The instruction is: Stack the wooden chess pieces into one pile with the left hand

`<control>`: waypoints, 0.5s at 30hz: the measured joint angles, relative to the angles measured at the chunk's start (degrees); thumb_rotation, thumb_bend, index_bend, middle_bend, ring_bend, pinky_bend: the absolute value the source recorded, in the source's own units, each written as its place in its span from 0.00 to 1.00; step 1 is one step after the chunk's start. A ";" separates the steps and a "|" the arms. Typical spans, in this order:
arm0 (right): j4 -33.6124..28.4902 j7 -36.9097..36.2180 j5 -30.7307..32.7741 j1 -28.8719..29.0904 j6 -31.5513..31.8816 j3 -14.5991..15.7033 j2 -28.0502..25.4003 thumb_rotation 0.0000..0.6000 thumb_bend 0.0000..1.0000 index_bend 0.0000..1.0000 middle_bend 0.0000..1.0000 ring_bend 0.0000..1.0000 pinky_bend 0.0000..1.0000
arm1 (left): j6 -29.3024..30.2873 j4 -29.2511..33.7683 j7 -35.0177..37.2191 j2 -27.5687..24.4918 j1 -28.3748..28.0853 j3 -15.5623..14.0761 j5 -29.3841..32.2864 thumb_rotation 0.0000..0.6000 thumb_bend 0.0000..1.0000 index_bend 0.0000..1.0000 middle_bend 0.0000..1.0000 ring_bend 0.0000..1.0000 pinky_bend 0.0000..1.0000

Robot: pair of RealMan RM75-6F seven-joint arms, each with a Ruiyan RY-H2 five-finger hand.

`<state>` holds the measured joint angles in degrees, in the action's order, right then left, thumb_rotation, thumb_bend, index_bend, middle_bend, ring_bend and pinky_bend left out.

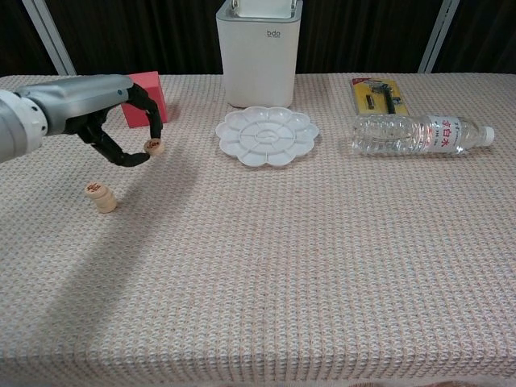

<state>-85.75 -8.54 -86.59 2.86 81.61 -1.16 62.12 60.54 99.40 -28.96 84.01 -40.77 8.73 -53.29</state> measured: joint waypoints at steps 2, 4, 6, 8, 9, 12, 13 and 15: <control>-0.04 0.07 -0.14 -0.05 0.11 0.12 0.00 1.00 0.15 0.00 0.00 0.00 0.00 | 1.28 3.48 -0.28 -2.84 1.60 -1.87 -1.03 1.00 0.35 0.51 0.25 0.00 0.00; -0.07 0.07 -0.17 -0.10 0.25 0.13 -0.02 1.00 0.15 0.00 0.00 0.00 0.00 | 2.84 5.55 0.36 -4.89 3.93 -4.04 -2.55 1.00 0.35 0.51 0.25 0.00 0.00; -0.14 0.06 -0.27 -0.18 0.48 0.14 -0.09 1.00 0.15 0.00 0.00 0.00 0.00 | 4.07 5.72 1.87 -5.58 5.87 -5.52 -4.37 1.00 0.35 0.51 0.25 0.00 0.00; -0.24 0.10 -0.37 -0.28 0.73 0.17 -0.20 1.00 0.15 0.00 0.00 0.00 0.00 | 4.41 5.29 3.50 -5.83 6.69 -6.10 -5.44 1.00 0.35 0.51 0.25 0.00 0.00; -0.31 0.13 -0.36 -0.32 0.76 0.18 -0.27 1.00 0.15 0.00 0.00 0.00 0.00 | 4.44 4.92 4.61 -5.92 7.05 -6.30 -5.99 1.00 0.35 0.51 0.25 0.00 0.00; -0.62 0.21 -0.24 -0.35 0.85 0.10 -0.47 1.00 0.15 0.00 0.00 0.00 0.00 | 4.79 3.21 7.37 -5.69 7.85 -6.60 -8.70 1.00 0.35 0.51 0.25 0.00 0.00; -0.74 0.25 -0.24 -0.35 0.90 0.07 -0.53 1.00 0.15 0.00 0.00 0.00 0.00 | 4.93 2.44 8.32 -5.49 8.10 -6.65 -9.78 1.00 0.35 0.51 0.25 0.00 0.00; -1.02 0.45 -0.26 -0.35 1.00 0.03 -0.70 1.00 0.15 0.00 0.00 0.00 0.00 | 5.05 0.42 10.24 -4.92 8.59 -6.71 -11.77 1.00 0.35 0.51 0.25 0.00 0.00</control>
<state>-86.78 -8.09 -86.85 2.51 82.61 -1.13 61.42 65.59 99.83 -18.72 79.09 -32.18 2.02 -65.06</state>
